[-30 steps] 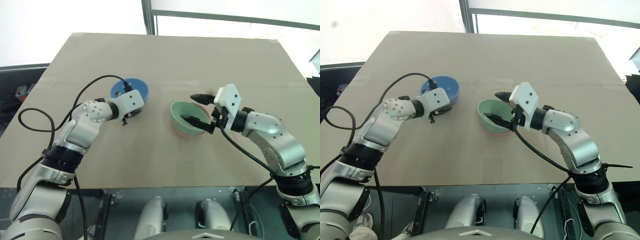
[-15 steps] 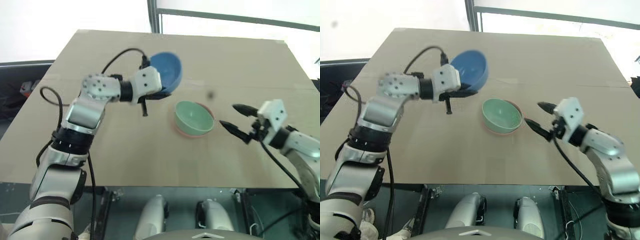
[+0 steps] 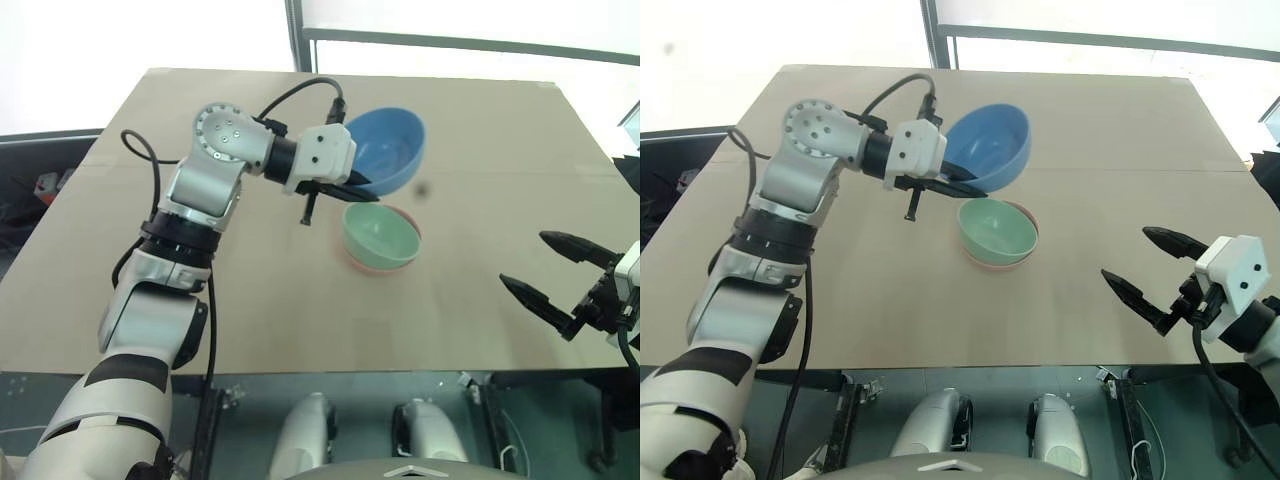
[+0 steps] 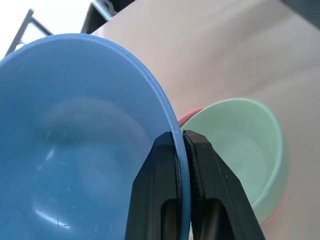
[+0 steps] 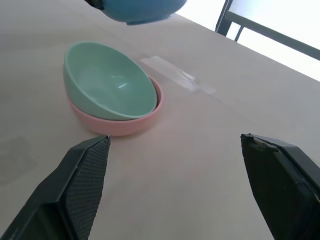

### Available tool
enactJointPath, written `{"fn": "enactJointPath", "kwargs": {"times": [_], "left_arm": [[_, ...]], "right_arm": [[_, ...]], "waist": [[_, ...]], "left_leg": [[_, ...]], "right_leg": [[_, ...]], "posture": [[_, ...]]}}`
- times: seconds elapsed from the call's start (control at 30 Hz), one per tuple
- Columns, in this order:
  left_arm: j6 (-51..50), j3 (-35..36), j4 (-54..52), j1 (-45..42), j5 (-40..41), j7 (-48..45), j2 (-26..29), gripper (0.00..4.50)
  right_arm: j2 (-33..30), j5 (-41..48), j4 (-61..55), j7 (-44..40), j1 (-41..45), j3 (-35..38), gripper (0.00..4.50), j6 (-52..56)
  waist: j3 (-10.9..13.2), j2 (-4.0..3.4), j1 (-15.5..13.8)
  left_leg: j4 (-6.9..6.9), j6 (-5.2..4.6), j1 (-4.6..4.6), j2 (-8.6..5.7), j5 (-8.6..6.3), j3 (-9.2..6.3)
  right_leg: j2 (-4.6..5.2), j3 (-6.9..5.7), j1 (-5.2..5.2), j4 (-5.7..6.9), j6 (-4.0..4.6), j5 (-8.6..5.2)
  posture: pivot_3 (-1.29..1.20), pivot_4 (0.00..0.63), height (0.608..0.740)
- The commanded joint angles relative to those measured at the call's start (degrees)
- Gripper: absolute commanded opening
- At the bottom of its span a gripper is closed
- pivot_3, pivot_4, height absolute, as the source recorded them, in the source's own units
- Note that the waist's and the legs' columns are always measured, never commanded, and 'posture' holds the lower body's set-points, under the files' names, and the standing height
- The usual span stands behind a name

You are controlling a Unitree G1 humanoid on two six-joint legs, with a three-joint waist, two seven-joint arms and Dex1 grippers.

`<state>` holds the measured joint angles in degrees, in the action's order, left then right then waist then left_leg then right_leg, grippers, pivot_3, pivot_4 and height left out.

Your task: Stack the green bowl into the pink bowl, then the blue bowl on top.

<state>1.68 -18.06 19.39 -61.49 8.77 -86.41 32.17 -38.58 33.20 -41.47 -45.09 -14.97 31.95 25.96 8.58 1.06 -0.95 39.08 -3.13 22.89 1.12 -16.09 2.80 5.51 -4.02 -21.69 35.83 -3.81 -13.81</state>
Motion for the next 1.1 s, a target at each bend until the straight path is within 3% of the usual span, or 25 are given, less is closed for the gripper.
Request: {"fn": "enactJointPath", "kwargs": {"times": [0.03,0.1,0.13,0.23,0.43,0.67,0.93,1.1], "left_arm": [[1.35,-0.64,0.51,-1.91,1.26,-5.08,-0.69,0.00],[1.45,-1.10,-0.03,-1.52,2.06,-5.91,-0.54,0.81],[1.09,-0.26,-0.01,-1.48,2.23,-5.09,-1.19,0.93],[-2.17,3.45,-1.07,-1.36,3.34,-0.55,-2.15,2.24],[-19.62,13.36,-9.81,4.80,8.53,11.89,1.06,2.24],[-22.04,27.62,-25.65,26.35,16.60,24.47,0.78,2.24],[-24.58,38.01,-38.17,51.56,20.46,26.32,7.68,2.24],[-27.21,42.20,-39.89,58.08,25.04,25.01,11.23,2.24]], "right_arm": [[-0.54,0.35,-2.28,1.93,1.10,-0.21,4.40,-0.68],[-0.92,0.23,-2.70,2.64,1.66,-1.15,4.50,-0.34],[-1.15,0.11,-2.79,3.01,2.01,-1.69,4.50,-0.21],[-1.58,-0.64,-2.51,4.11,3.05,-3.65,4.50,-0.03],[-1.91,-6.28,1.64,4.77,6.05,-11.35,4.50,-2.52],[-4.10,-7.26,13.30,-1.84,14.89,-17.64,4.50,-5.31],[-7.54,-5.80,19.21,-8.36,14.47,-13.19,4.50,-8.12],[-10.06,-4.23,20.58,-11.48,12.01,-9.52,4.50,-7.36]], "waist": [[0.00,0.00,0.00],[0.00,0.00,0.04],[0.00,0.00,0.05],[0.00,0.01,-0.06],[0.00,-0.01,0.47],[0.01,0.01,0.19],[0.01,0.02,-0.02],[0.00,0.01,-0.09]], "left_leg": [[0.00,0.00,0.00,0.00,0.00,0.00],[0.01,0.00,-0.02,0.02,0.00,-0.01],[0.01,0.00,-0.03,0.03,0.00,0.00],[0.03,-0.02,-0.02,0.06,-0.01,-0.02],[-0.01,-0.06,-0.06,0.15,-0.03,0.03],[0.09,-0.05,-0.07,0.17,-0.03,0.01],[0.01,-0.04,-0.05,0.14,-0.04,-0.04],[0.04,-0.03,-0.15,0.15,-0.04,-0.05]], "right_leg": [[0.00,0.00,0.00,0.00,0.00,0.00],[-0.01,0.02,-0.01,0.02,0.00,0.00],[-0.01,0.03,-0.01,0.02,0.00,0.00],[0.01,0.05,-0.01,0.02,0.00,0.00],[0.00,0.16,-0.04,0.02,0.00,0.00],[0.08,0.14,-0.01,0.04,0.00,0.01],[0.15,0.10,0.02,-0.01,0.01,0.01],[0.18,0.09,0.10,0.01,0.02,0.00]], "posture": [[0.00,0.150,0.740],[0.00,0.150,0.740],[0.00,0.150,0.740],[0.00,0.150,0.740],[0.00,0.150,0.740],[0.00,0.150,0.740],[0.00,0.150,0.740],[0.00,0.150,0.740]]}}
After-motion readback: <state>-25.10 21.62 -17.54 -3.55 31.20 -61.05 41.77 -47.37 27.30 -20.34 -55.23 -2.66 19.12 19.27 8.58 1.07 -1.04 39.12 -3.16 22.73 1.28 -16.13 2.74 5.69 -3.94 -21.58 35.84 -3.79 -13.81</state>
